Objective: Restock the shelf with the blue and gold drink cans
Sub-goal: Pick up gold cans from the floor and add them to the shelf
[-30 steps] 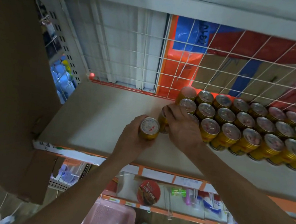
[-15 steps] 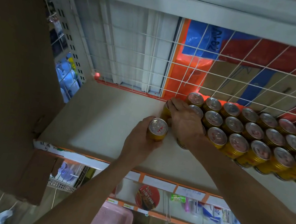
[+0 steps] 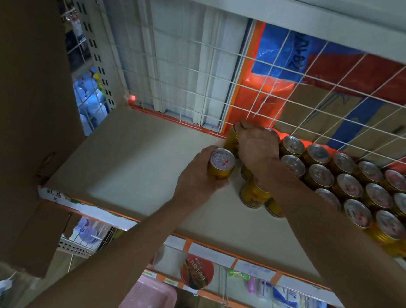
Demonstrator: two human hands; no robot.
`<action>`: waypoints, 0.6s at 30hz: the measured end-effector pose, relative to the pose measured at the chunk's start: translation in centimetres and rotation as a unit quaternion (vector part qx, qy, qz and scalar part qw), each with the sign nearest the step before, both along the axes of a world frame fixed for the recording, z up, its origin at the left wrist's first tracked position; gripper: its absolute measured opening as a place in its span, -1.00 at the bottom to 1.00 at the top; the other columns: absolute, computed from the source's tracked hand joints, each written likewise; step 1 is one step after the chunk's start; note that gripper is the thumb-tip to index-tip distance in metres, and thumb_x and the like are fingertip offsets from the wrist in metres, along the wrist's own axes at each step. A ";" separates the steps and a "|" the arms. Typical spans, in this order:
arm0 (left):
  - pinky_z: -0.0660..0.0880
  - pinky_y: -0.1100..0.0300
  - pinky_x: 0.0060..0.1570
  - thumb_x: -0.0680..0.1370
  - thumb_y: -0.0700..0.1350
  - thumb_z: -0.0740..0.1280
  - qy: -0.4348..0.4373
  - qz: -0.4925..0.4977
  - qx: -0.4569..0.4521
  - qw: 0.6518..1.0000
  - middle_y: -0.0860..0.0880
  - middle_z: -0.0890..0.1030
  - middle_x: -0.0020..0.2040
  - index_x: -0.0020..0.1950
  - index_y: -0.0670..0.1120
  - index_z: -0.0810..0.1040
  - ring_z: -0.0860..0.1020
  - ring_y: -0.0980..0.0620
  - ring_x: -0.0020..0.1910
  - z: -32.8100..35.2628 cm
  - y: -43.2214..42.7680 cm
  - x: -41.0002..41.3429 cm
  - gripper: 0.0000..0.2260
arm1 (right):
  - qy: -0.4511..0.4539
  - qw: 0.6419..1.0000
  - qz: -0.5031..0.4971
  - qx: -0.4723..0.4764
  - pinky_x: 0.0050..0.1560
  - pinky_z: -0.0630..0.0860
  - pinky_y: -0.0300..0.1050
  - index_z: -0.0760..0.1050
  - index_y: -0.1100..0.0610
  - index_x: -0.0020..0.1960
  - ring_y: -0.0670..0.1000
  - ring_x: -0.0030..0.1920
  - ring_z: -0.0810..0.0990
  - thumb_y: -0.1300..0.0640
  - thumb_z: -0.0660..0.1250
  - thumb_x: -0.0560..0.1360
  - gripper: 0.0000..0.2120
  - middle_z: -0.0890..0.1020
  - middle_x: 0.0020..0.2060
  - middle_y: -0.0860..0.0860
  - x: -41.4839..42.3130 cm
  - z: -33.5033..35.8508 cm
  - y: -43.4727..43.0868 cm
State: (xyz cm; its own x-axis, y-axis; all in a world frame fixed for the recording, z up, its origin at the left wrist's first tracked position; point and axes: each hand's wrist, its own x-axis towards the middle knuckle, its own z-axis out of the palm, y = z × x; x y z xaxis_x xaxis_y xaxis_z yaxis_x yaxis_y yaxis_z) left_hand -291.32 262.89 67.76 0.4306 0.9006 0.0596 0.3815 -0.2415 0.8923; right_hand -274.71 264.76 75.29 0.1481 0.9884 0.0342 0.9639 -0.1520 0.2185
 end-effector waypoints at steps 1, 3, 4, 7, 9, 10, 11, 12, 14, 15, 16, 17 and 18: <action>0.52 -0.04 0.27 0.38 0.04 0.58 -0.001 0.001 0.000 1.000 0.09 0.53 0.33 0.47 0.10 0.34 0.53 0.05 0.28 0.0 0.2 0.2 -0.27 | 0.012 1.000 -0.001 0.001 0.10 0.55 0.11 0.41 0.07 0.40 0.18 0.23 0.54 0.21 0.42 0.43 -0.45 0.53 0.27 0.02 0.2 0.0 0.3; 0.53 -0.03 0.27 0.37 0.03 0.59 0.000 0.004 0.001 1.000 0.10 0.53 0.33 0.47 0.11 0.34 0.53 0.06 0.28 0.1 0.5 0.7 -0.27 | 0.025 1.000 0.004 -0.010 0.08 0.59 0.17 0.43 0.06 0.36 0.20 0.22 0.54 0.19 0.48 0.36 -0.41 0.54 0.25 0.03 0.8 -0.1 0.6; 0.53 -0.03 0.27 0.38 0.02 0.59 0.001 0.006 0.001 1.000 0.10 0.53 0.33 0.46 0.11 0.34 0.53 0.06 0.28 0.1 0.7 0.9 -0.27 | 0.026 1.000 0.010 -0.013 0.06 0.60 0.16 0.44 0.06 0.35 0.20 0.22 0.53 0.17 0.50 0.35 -0.40 0.54 0.25 0.03 1.1 -0.1 0.7; 0.53 -0.03 0.27 0.37 0.05 0.58 0.001 0.010 -0.004 1.000 0.10 0.54 0.32 0.46 0.12 0.35 0.53 0.06 0.27 0.2 1.2 1.6 -0.29 | 0.030 0.999 0.040 0.003 0.06 0.60 0.13 0.46 0.05 0.34 0.19 0.25 0.51 0.12 0.52 0.37 -0.44 0.54 0.26 0.02 1.9 -0.3 0.5; 0.52 -0.03 0.27 0.36 0.09 0.56 -0.007 0.016 -0.008 1.000 0.12 0.56 0.30 0.43 0.12 0.38 0.54 0.07 0.25 0.2 1.4 2.0 -0.32 | 0.046 0.997 0.061 0.020 0.10 0.58 0.07 0.47 0.03 0.32 0.17 0.25 0.51 0.07 0.47 0.44 -0.53 0.55 0.26 0.00 2.3 -0.1 0.3; 0.52 -0.03 0.27 0.37 0.09 0.56 -0.009 0.021 -0.009 1.000 0.13 0.56 0.29 0.41 0.13 0.39 0.55 0.08 0.24 0.1 1.5 2.3 -0.34 | 0.055 0.996 0.070 0.027 0.11 0.56 0.02 0.48 0.03 0.29 0.16 0.24 0.52 0.06 0.44 0.48 -0.60 0.56 0.25 -0.01 2.5 0.0 0.2; 0.52 -0.01 0.27 0.37 0.09 0.57 -0.008 0.026 -0.009 1.000 0.14 0.56 0.28 0.40 0.14 0.40 0.54 0.10 0.22 0.1 1.6 2.5 -0.35 | 0.063 0.995 0.078 0.030 0.09 0.53 -0.01 0.49 0.02 0.27 0.16 0.23 0.54 0.07 0.40 0.51 -0.66 0.57 0.24 -0.02 2.6 0.2 0.1; 0.52 0.00 0.28 0.38 0.10 0.57 -0.007 0.031 -0.009 0.999 0.16 0.56 0.28 0.40 0.15 0.40 0.54 0.12 0.21 0.1 1.6 2.7 -0.36 | 0.070 0.994 0.082 0.029 0.06 0.52 -0.03 0.49 0.01 0.25 0.15 0.21 0.56 0.11 0.38 0.51 -0.68 0.57 0.23 -0.03 2.8 0.3 0.1; 0.52 0.00 0.28 0.39 0.12 0.56 -0.008 0.038 -0.009 0.999 0.16 0.56 0.29 0.41 0.16 0.39 0.54 0.12 0.22 0.1 1.6 3.2 -0.36 | 0.089 0.992 0.085 0.023 0.06 0.52 -0.06 0.49 -0.01 0.26 0.15 0.21 0.57 0.20 0.36 0.50 -0.65 0.59 0.25 -0.03 3.1 0.6 -0.1; 0.52 0.00 0.29 0.40 0.12 0.56 -0.010 0.038 -0.010 0.999 0.16 0.56 0.29 0.41 0.16 0.38 0.55 0.10 0.23 0.2 1.5 3.4 -0.36 | 0.101 0.991 0.083 0.016 0.12 0.53 -0.04 0.49 -0.02 0.30 0.15 0.24 0.56 0.23 0.35 0.49 -0.60 0.59 0.28 -0.02 3.3 0.7 -0.2; 0.51 0.00 0.30 0.41 0.11 0.56 -0.011 0.037 -0.012 0.999 0.15 0.56 0.30 0.42 0.16 0.38 0.55 0.09 0.24 0.3 1.4 3.6 -0.37 | 0.116 0.990 0.082 0.011 0.19 0.55 0.00 0.48 -0.03 0.35 0.16 0.27 0.55 0.25 0.34 0.48 -0.54 0.58 0.31 -0.01 3.5 0.8 -0.4; 0.50 -0.01 0.31 0.42 0.08 0.56 -0.011 0.034 -0.015 0.999 0.14 0.56 0.30 0.42 0.16 0.37 0.55 0.07 0.25 0.5 1.3 3.8 -0.37 | 0.131 0.988 0.082 0.006 0.24 0.54 0.06 0.47 -0.04 0.39 0.17 0.30 0.54 0.27 0.33 0.47 -0.48 0.57 0.34 0.00 3.7 0.9 -0.5; 0.49 -0.01 0.33 0.43 0.06 0.56 -0.011 0.029 -0.018 0.999 0.12 0.56 0.31 0.43 0.16 0.35 0.55 0.05 0.26 0.6 1.3 4.1 -0.36 | 0.143 0.986 0.082 0.002 0.27 0.52 0.10 0.45 -0.04 0.43 0.17 0.33 0.52 0.29 0.32 0.47 -0.45 0.55 0.37 0.01 3.9 0.9 -0.7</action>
